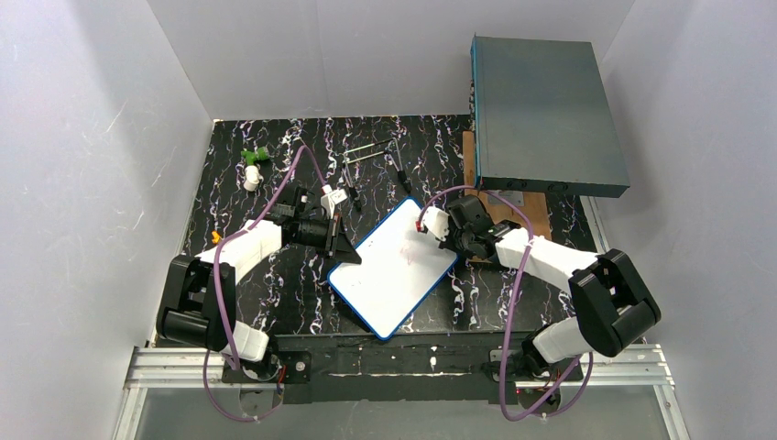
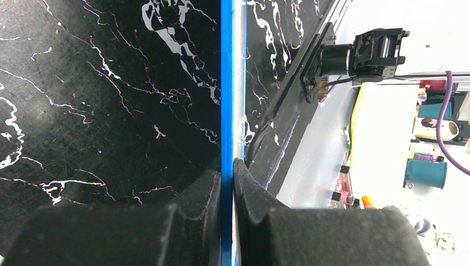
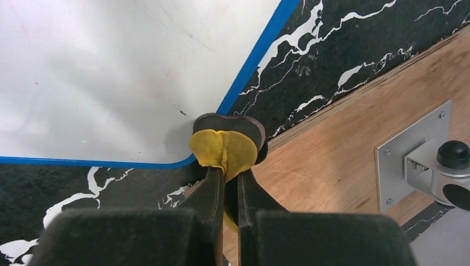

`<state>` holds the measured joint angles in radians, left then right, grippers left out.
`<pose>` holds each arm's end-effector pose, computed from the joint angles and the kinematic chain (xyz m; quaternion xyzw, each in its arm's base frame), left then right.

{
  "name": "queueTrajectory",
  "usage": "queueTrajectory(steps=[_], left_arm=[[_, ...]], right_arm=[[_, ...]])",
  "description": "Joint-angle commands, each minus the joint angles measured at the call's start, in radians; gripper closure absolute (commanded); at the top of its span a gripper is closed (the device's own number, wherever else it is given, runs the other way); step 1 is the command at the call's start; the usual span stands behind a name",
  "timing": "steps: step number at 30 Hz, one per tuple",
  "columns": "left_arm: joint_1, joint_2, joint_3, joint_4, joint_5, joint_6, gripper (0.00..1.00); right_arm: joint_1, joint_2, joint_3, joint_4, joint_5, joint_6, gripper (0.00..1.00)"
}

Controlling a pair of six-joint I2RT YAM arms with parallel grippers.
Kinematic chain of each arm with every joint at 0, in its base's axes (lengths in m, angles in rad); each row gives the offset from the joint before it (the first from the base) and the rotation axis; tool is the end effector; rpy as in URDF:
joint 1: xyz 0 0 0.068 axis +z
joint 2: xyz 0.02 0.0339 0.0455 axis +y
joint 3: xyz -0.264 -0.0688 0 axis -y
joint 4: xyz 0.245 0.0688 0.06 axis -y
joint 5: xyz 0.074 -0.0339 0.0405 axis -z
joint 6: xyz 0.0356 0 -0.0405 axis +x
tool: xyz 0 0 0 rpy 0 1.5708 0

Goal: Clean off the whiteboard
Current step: Erase the whiteboard at the center of the board.

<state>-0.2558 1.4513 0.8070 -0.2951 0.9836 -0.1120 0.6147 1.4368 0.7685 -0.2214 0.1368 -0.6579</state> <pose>0.2593 -0.0984 0.2008 0.2064 0.8252 -0.4914 0.1870 0.2340 0.1592 0.1855 -0.5404 0.7699 -0.0716 0.3318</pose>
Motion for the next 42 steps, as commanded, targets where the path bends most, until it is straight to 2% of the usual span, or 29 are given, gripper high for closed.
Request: queueTrajectory(steps=[1, 7, 11, 13, 15, 17, 20, 25, 30, 33, 35, 42], left_arm=[[-0.008, -0.038, 0.011, -0.018, -0.024, 0.058, 1.00], [-0.008, -0.039, 0.013, -0.019, -0.023, 0.058, 1.00], [-0.008, -0.044, 0.012, -0.018, -0.022, 0.058, 1.00], [-0.009, -0.046, 0.014, -0.019, -0.022, 0.058, 1.00], [-0.012, -0.043, 0.012, -0.018, -0.021, 0.058, 1.00], [-0.015, -0.042, 0.010, -0.018, -0.022, 0.060, 1.00], [-0.018, -0.042, 0.012, -0.018, -0.017, 0.061, 1.00], [-0.019, -0.041, 0.012, -0.016, -0.014, 0.063, 1.00], [-0.020, -0.056, 0.005, -0.011, -0.018, 0.066, 1.00], [-0.020, -0.060, 0.004, -0.010, -0.020, 0.066, 1.00], [-0.020, -0.064, 0.003, -0.010, -0.019, 0.066, 1.00], [-0.020, -0.065, 0.007, -0.007, -0.011, 0.066, 1.00]], right_arm=[[-0.007, 0.029, 0.003, -0.026, 0.027, -0.049, 0.99], [-0.007, 0.029, 0.045, -0.253, -0.087, -0.141, 0.99], [-0.006, 0.034, 0.075, -0.318, -0.153, -0.154, 0.99], [-0.002, 0.025, 0.076, -0.252, -0.173, -0.101, 0.99], [0.002, 0.033, 0.127, -0.126, -0.088, 0.023, 0.99], [0.007, 0.066, 0.176, -0.104, -0.086, 0.059, 0.99], [0.046, 0.122, 0.237, -0.099, -0.128, 0.077, 0.99], [0.178, 0.158, 0.367, -0.092, -0.331, 0.160, 0.99], [0.316, 0.181, 0.369, -0.105, -0.433, 0.164, 0.99], [0.354, 0.173, 0.325, -0.089, -0.438, 0.153, 0.99], [0.338, 0.165, 0.280, -0.051, -0.354, 0.153, 0.99], [0.134, 0.086, 0.214, 0.034, -0.212, 0.181, 0.99]])
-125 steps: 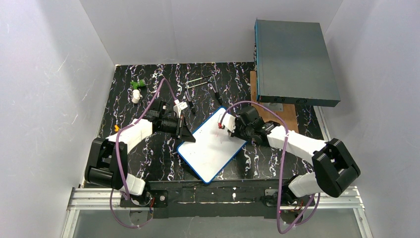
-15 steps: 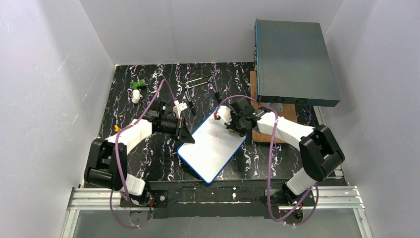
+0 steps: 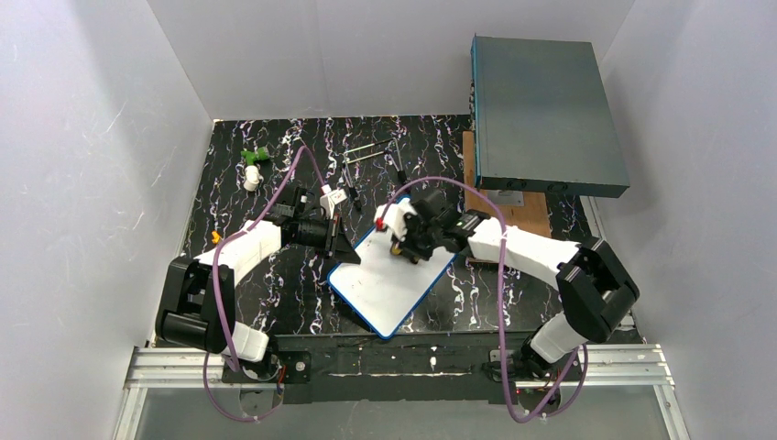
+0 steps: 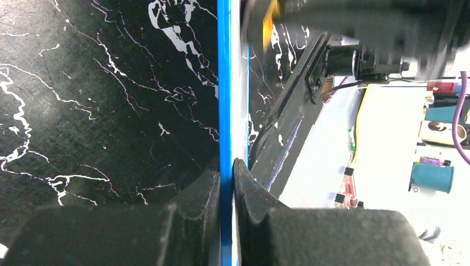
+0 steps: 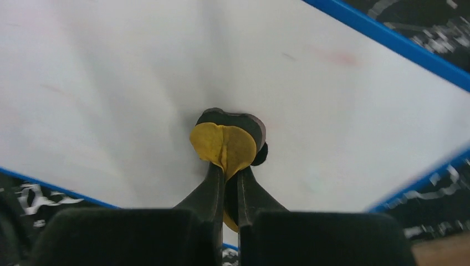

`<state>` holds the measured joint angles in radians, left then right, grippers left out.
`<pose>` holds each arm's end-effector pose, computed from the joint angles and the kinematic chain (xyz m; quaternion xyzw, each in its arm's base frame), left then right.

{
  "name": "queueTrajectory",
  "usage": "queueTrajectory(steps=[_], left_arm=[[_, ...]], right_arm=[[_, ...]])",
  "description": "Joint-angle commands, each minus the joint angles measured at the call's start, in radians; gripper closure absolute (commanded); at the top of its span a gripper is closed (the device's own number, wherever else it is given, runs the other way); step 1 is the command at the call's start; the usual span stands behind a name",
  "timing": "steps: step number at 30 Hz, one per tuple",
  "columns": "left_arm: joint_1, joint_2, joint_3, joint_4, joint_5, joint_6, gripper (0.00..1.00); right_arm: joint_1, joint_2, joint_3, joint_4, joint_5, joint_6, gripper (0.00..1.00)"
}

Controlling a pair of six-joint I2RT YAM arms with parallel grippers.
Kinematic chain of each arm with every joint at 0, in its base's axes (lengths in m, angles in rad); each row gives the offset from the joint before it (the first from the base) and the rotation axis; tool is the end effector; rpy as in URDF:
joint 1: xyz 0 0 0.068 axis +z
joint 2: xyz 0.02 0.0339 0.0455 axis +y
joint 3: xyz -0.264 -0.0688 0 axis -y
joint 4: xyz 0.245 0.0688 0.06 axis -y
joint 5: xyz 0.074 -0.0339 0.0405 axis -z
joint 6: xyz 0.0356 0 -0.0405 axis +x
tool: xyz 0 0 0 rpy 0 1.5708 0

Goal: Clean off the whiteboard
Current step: Erase the whiteboard at the center of the board.

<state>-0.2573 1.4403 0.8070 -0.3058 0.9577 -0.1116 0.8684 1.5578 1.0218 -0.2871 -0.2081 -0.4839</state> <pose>0.2580 -0.0980 0.2024 0.2041 0.8310 -0.4811 0.1907 0.2088 0.2581 0.2241 -0.6090 0.6984 0.1643 0.3381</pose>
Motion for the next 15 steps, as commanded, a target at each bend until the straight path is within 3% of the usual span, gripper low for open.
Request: queueTrajectory(steps=[1, 8, 15], left_arm=[[-0.018, -0.055, 0.008, 0.004, 0.016, 0.064, 1.00], [-0.019, -0.063, 0.003, 0.013, 0.025, 0.058, 1.00], [-0.020, -0.075, -0.010, 0.051, 0.056, 0.043, 1.00]], right_arm=[[-0.138, -0.045, -0.050, 0.109, 0.145, 0.004, 0.99], [-0.158, -0.063, -0.115, 0.132, 0.162, -0.018, 0.99], [-0.109, -0.052, -0.027, 0.127, 0.095, 0.018, 0.99]])
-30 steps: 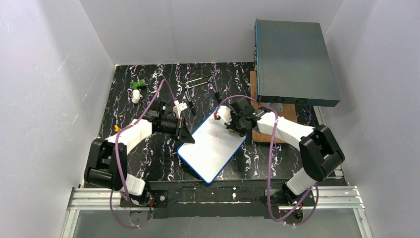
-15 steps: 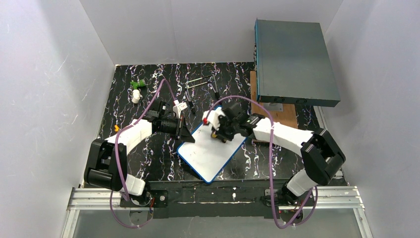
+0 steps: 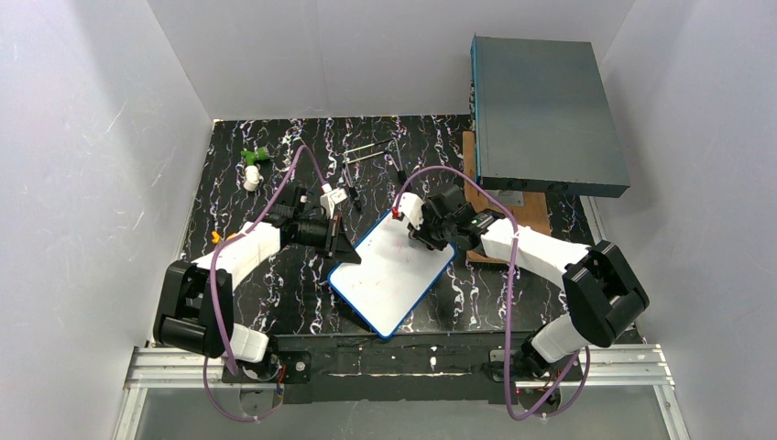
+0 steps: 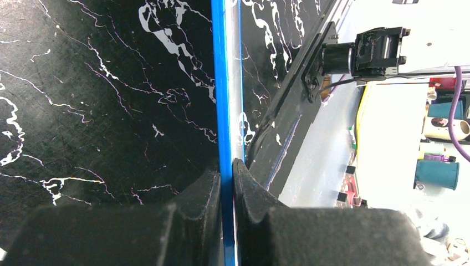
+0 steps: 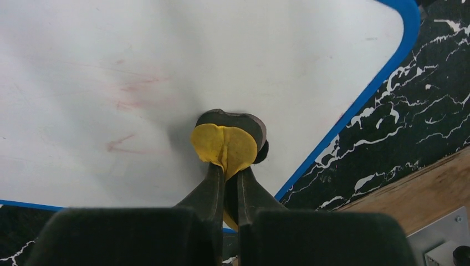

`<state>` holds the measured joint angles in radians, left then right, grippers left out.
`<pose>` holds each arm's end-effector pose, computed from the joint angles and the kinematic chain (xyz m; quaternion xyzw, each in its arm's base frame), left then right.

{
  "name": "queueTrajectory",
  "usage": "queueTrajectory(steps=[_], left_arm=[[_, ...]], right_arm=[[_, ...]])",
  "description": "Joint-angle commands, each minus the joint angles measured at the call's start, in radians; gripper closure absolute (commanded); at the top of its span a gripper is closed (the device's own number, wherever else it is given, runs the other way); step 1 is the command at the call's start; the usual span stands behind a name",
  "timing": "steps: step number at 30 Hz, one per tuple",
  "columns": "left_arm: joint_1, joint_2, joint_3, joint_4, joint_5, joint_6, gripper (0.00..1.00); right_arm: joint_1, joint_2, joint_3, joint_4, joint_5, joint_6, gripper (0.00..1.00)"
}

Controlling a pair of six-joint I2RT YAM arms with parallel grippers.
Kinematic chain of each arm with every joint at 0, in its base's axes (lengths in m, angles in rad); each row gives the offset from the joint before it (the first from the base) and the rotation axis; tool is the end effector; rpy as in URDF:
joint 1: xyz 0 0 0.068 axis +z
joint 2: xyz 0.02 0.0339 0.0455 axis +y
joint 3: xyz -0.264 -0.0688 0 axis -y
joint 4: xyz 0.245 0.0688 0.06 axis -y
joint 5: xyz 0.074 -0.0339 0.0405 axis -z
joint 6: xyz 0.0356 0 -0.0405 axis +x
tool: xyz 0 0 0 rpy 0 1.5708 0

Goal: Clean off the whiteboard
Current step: Erase the whiteboard at the center of the board.

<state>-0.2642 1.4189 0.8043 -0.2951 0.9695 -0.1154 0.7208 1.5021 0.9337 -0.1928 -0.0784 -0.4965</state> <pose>0.2555 -0.0995 0.2079 0.2130 0.8233 -0.4870 0.1989 0.2385 0.2132 0.2200 -0.5378 0.7447 0.0798 0.3870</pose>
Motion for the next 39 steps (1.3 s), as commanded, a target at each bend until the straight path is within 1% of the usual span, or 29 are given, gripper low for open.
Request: queueTrajectory(steps=[1, 5, 10, 12, 14, 17, 24, 26, 30, 33, 37, 39], left_arm=[[-0.014, -0.050, -0.007, 0.042, 0.046, 0.045, 1.00], [-0.015, -0.044, -0.008, 0.045, 0.052, 0.042, 1.00], [-0.014, -0.040, -0.012, 0.049, 0.055, 0.040, 1.00], [-0.014, -0.042, -0.011, 0.051, 0.059, 0.040, 1.00], [-0.014, -0.044, -0.012, 0.051, 0.061, 0.041, 1.00], [-0.014, -0.050, -0.013, 0.054, 0.064, 0.043, 1.00], [-0.014, -0.054, -0.011, 0.060, 0.079, 0.042, 1.00], [-0.014, -0.057, -0.013, 0.064, 0.087, 0.041, 1.00], [-0.014, -0.073, -0.022, 0.071, 0.079, 0.040, 1.00], [-0.015, -0.079, -0.025, 0.070, 0.077, 0.042, 1.00], [-0.015, -0.088, -0.024, 0.079, 0.078, 0.046, 1.00], [-0.013, -0.095, -0.026, 0.091, 0.081, 0.045, 1.00]], right_arm=[[0.051, 0.011, 0.080, 0.031, -0.038, 0.032, 0.99], [0.142, 0.056, 0.155, 0.004, -0.059, 0.032, 0.99], [0.274, 0.089, 0.187, -0.015, -0.084, 0.032, 0.99], [0.309, 0.100, 0.189, -0.019, -0.095, 0.040, 0.99], [0.315, 0.109, 0.187, -0.014, -0.084, 0.052, 0.99], [0.280, 0.102, 0.163, 0.016, -0.018, 0.053, 0.99], [0.065, 0.055, 0.091, 0.071, 0.073, 0.061, 0.99], [0.031, 0.047, 0.063, 0.091, 0.117, 0.046, 0.99], [-0.018, 0.045, 0.024, 0.094, 0.135, 0.023, 0.99], [-0.038, 0.031, -0.015, 0.071, 0.100, -0.003, 0.99], [-0.035, -0.028, -0.134, 0.020, -0.086, -0.072, 0.99], [0.001, -0.094, -0.191, 0.012, -0.139, -0.122, 0.99]])
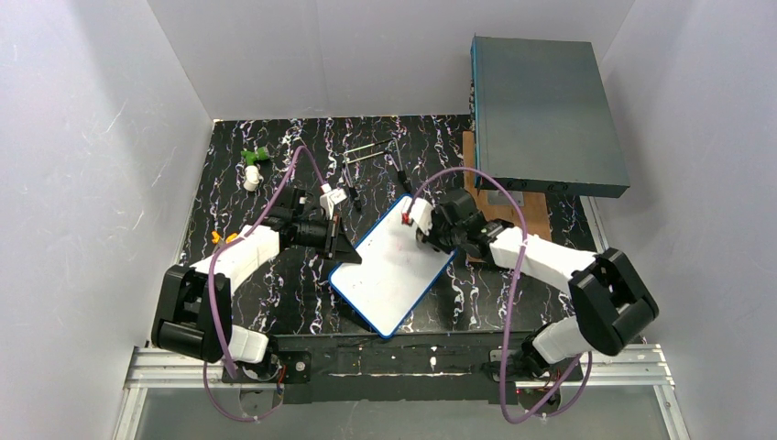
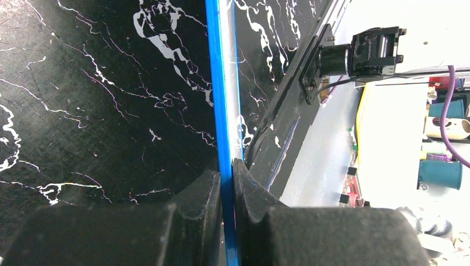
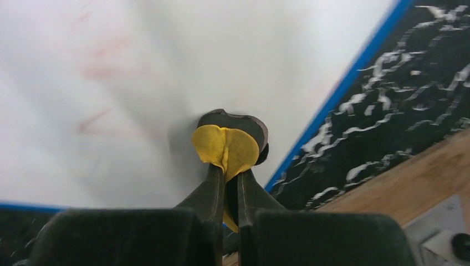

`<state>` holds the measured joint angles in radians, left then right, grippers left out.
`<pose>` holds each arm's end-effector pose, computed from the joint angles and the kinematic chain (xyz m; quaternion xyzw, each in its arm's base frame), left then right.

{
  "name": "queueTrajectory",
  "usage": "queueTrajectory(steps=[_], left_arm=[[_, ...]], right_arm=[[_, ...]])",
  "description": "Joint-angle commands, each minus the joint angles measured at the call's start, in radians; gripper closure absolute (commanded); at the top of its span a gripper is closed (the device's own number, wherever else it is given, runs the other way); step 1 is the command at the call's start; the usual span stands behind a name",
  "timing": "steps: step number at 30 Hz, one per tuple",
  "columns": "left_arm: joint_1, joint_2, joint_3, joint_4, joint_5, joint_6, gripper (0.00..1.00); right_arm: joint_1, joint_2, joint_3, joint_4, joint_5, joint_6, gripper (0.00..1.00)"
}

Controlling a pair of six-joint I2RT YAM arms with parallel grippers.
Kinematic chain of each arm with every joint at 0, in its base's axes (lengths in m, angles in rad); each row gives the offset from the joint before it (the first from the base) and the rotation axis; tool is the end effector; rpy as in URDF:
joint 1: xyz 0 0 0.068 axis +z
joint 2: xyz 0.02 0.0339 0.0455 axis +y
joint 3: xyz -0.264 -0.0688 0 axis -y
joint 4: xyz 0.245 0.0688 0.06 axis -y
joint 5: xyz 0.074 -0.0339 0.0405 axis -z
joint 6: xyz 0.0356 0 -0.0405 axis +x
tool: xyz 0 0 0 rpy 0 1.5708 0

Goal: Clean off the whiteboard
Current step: Erase the whiteboard at the center of the board.

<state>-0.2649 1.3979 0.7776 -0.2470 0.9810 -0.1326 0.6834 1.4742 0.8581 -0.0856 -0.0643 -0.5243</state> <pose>0.2523 -0.0991 0.2084 0.2167 0.8155 -0.4935 0.2106 0.2411 0.1993 0.2130 -0.5259 0.7386 0.0625 0.4171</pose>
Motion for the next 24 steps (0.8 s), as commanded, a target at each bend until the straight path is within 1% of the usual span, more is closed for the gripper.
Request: queueTrajectory(steps=[1, 3, 5, 10, 14, 17, 21, 24], left_arm=[[-0.014, -0.078, -0.001, 0.049, 0.071, 0.059, 1.00], [-0.014, -0.082, -0.004, 0.057, 0.074, 0.052, 1.00], [-0.014, -0.088, -0.013, 0.072, 0.081, 0.043, 1.00], [-0.013, -0.103, -0.042, 0.153, 0.117, -0.016, 1.00], [-0.013, -0.105, -0.054, 0.159, 0.108, -0.019, 1.00], [-0.013, -0.098, -0.054, 0.158, 0.105, -0.018, 1.00], [-0.013, -0.090, -0.052, 0.158, 0.106, -0.019, 1.00], [-0.013, -0.086, -0.049, 0.158, 0.108, -0.017, 1.00]], right_arm=[[0.057, -0.101, -0.140, -0.087, -0.198, -0.110, 0.99], [0.081, -0.151, -0.157, -0.090, -0.268, -0.120, 0.99], [0.129, -0.156, -0.140, -0.107, -0.268, -0.135, 0.99], [0.282, -0.066, -0.042, -0.106, -0.185, -0.196, 0.99], [0.408, 0.038, 0.115, -0.102, -0.101, -0.227, 0.99], [0.488, 0.120, 0.221, -0.099, -0.003, -0.219, 0.99], [0.553, 0.183, 0.307, -0.075, 0.104, -0.186, 0.99], [0.589, 0.193, 0.341, -0.084, 0.123, -0.166, 0.99]])
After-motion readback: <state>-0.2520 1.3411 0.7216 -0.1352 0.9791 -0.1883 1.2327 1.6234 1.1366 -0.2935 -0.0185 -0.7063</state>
